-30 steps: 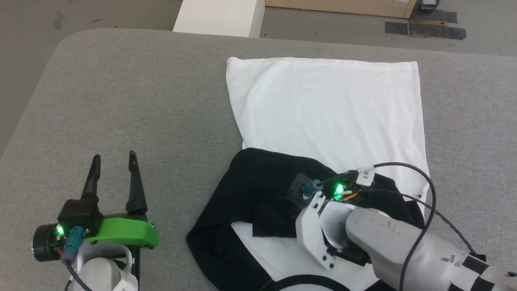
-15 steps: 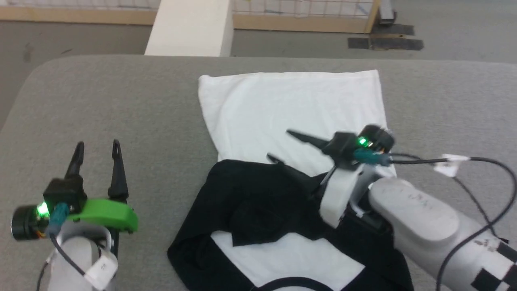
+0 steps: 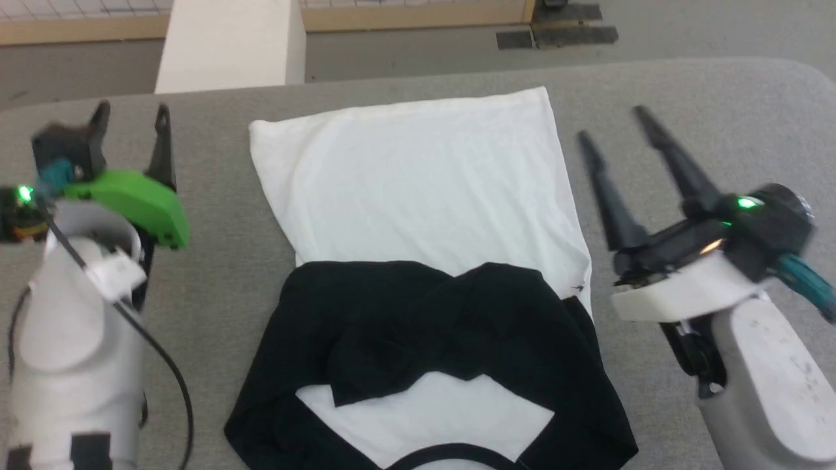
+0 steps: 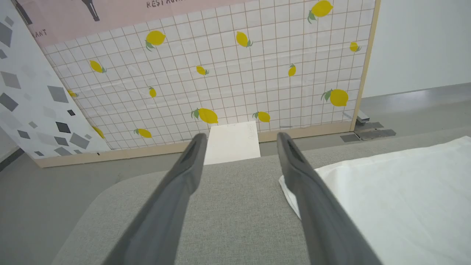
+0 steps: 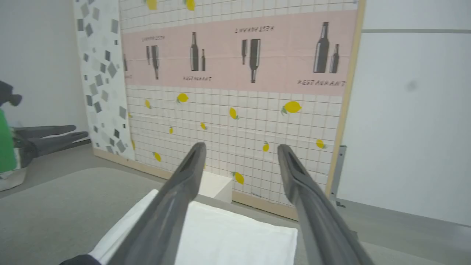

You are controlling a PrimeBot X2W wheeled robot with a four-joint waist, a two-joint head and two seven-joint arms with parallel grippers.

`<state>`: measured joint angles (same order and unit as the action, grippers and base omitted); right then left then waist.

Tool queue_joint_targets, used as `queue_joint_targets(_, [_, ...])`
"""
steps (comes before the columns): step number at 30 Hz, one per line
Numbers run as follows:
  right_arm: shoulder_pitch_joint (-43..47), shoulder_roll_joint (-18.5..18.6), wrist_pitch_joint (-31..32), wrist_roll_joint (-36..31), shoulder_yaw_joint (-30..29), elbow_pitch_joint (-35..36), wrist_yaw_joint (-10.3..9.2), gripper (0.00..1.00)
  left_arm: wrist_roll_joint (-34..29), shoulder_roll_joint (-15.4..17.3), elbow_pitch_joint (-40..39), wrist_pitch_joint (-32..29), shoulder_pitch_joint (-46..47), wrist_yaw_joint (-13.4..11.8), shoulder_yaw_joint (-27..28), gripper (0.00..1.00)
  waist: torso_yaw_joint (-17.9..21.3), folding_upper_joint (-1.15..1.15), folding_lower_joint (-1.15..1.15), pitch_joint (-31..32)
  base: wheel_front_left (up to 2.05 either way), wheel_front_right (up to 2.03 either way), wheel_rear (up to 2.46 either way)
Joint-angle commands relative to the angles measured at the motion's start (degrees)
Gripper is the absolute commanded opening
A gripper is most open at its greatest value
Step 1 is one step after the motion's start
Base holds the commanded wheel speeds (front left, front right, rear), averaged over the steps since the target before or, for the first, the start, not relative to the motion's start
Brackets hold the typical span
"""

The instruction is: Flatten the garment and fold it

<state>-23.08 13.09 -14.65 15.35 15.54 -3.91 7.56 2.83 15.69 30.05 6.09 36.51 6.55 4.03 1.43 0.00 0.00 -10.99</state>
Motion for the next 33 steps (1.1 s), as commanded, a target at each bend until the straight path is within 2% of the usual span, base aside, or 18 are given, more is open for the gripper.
queue_joint_targets(1, [2.4, -1.9, -0.3, -1.6, -2.7, 2.9, -0.08, 1.00, 1.3, 0.8, 1.4, -1.7, 3.1, 0.4, -0.4, 1.00, 2.0, 0.00, 0.00, -3.0, 0.00, 0.00, 0.00])
queue_joint_targets(6, [9.1, -6.8, -0.3, -5.8, -9.8, 12.5, -0.08, 1.00, 4.4, 2.4, 7.6, -11.4, 11.9, 0.9, -4.0, 1.00, 3.3, 0.00, 0.00, -7.0, 0.00, 0.00, 0.00])
queue_joint_targets(8, [11.1, -8.2, -0.3, -6.8, -11.4, 16.3, -0.08, 1.00, 6.1, 3.7, 9.4, -15.4, 15.1, 0.9, -7.7, 1.00, 4.0, 0.00, 0.00, -8.9, 0.00, 0.00, 0.00])
queue_joint_targets(13, [14.6, -9.6, -0.3, -8.1, -11.5, 21.7, -0.08, 1.00, 15.4, 8.0, 11.7, -29.1, 21.7, 0.9, -18.8, 1.00, 6.0, 0.00, 0.00, -13.6, 0.00, 0.00, 0.00])
queue_joint_targets(17, [14.7, -10.0, -0.3, -8.6, -10.8, 23.0, -0.08, 1.00, 22.3, 12.8, 10.9, -37.8, 25.9, 0.9, -25.1, 1.00, 7.5, 0.00, 0.00, -16.5, 0.00, 0.00, 0.00])
queue_joint_targets(19, [14.1, -10.0, -0.3, -9.0, -9.7, 23.0, -0.08, 1.00, 25.3, 15.0, 10.9, -41.5, 27.7, 0.9, -26.7, 1.00, 8.6, 0.00, 0.00, -17.5, 0.00, 0.00, 0.00])
queue_joint_targets(20, [13.5, -10.0, -0.3, -9.6, -8.2, 23.0, -0.08, 1.00, 28.2, 16.9, 10.8, -46.3, 29.1, 0.9, -28.5, 1.00, 9.8, 0.00, 0.00, -18.5, 0.00, 0.00, 0.00])
queue_joint_targets(22, [12.7, -9.9, -0.3, -10.0, -7.2, 22.8, -0.08, 1.00, 30.5, 18.5, 10.6, -50.2, 30.5, 0.9, -29.4, 1.00, 10.7, 0.00, 0.00, -19.5, 0.00, 0.00, 0.00])
queue_joint_targets(27, [11.3, -9.3, -0.3, -10.6, -5.9, 21.7, -0.08, 1.00, 33.4, 20.4, 10.1, -56.7, 32.7, 0.9, -31.6, 1.00, 12.0, 0.00, 0.00, -21.5, 0.00, 0.00, 0.00])
queue_joint_targets(31, [10.8, -9.0, -0.3, -10.8, -5.2, 20.8, -0.08, 1.00, 32.7, 22.0, 9.6, -59.5, 32.2, 0.9, -34.8, 1.00, 12.2, 0.00, 0.00, -22.4, 0.00, 0.00, 0.00])
queue_joint_targets(32, [10.7, -9.0, -0.3, -10.8, -5.0, 20.5, -0.08, 1.00, 32.8, 22.5, 9.4, -59.6, 31.9, 0.9, -35.4, 0.00, 12.2, 0.00, 0.00, -22.5, 0.00, 0.00, 0.00])
queue_joint_targets(33, [10.5, -8.9, -0.3, -10.8, -4.9, 20.2, -0.08, 1.00, 33.8, 22.7, 9.2, -59.8, 31.4, 0.9, -35.6, 0.00, 12.1, 0.00, 0.00, -22.4, 0.00, 0.00, 0.00])
